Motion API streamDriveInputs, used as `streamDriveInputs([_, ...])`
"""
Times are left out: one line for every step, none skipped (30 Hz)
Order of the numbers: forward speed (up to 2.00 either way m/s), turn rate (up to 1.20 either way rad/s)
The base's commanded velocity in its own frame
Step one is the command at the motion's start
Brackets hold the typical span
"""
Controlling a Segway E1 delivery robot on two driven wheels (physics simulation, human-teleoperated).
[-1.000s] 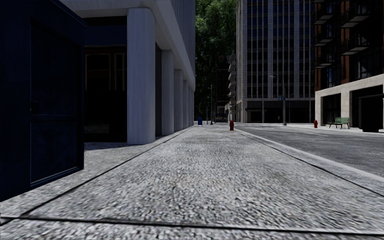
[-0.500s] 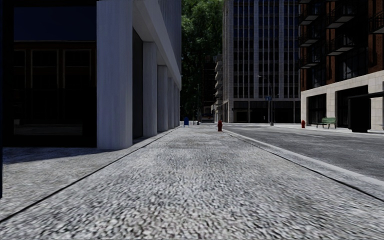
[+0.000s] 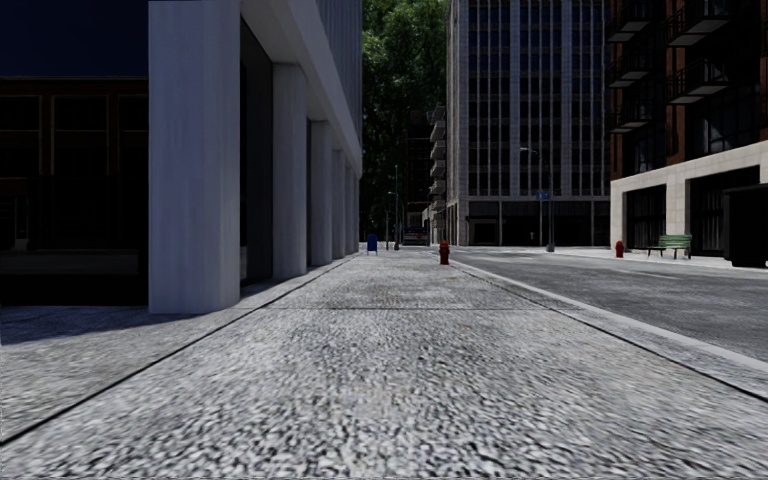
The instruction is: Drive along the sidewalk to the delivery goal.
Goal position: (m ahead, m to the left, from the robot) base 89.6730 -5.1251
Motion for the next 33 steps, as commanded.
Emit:
streamDriveInputs([2.00, 0.00])
streamDriveInputs([2.00, 0.00])
streamDriveInputs([2.00, 0.00])
streamDriveInputs([2.00, 0.00])
streamDriveInputs([2.00, 0.00])
streamDriveInputs([2.00, 0.00])
streamDriveInputs([2.00, 0.00])
streamDriveInputs([2.00, 0.00])
streamDriveInputs([2.00, 0.00])
streamDriveInputs([2.00, 0.00])
streamDriveInputs([2.00, 0.00])
streamDriveInputs([2.00, 0.00])
streamDriveInputs([2.00, 0.00])
streamDriveInputs([2.00, 0.00])
streamDriveInputs([2.00, 0.00])
streamDriveInputs([2.00, 0.00])
streamDriveInputs([2.00, 0.00])
streamDriveInputs([2.00, 0.00])
streamDriveInputs([2.00, 0.00])
streamDriveInputs([2.00, 0.00])
streamDriveInputs([2.00, 0.00])
streamDriveInputs([2.00, 0.00])
streamDriveInputs([2.00, 0.00])
streamDriveInputs([2.00, 0.00])
streamDriveInputs([2.00, 0.00])
streamDriveInputs([2.00, 0.00])
streamDriveInputs([2.00, 0.00])
streamDriveInputs([2.00, 0.00])
streamDriveInputs([2.00, 0.00])
streamDriveInputs([2.00, 0.00])
streamDriveInputs([2.00, 0.00])
streamDriveInputs([2.00, 0.00])
streamDriveInputs([2.00, 0.00])
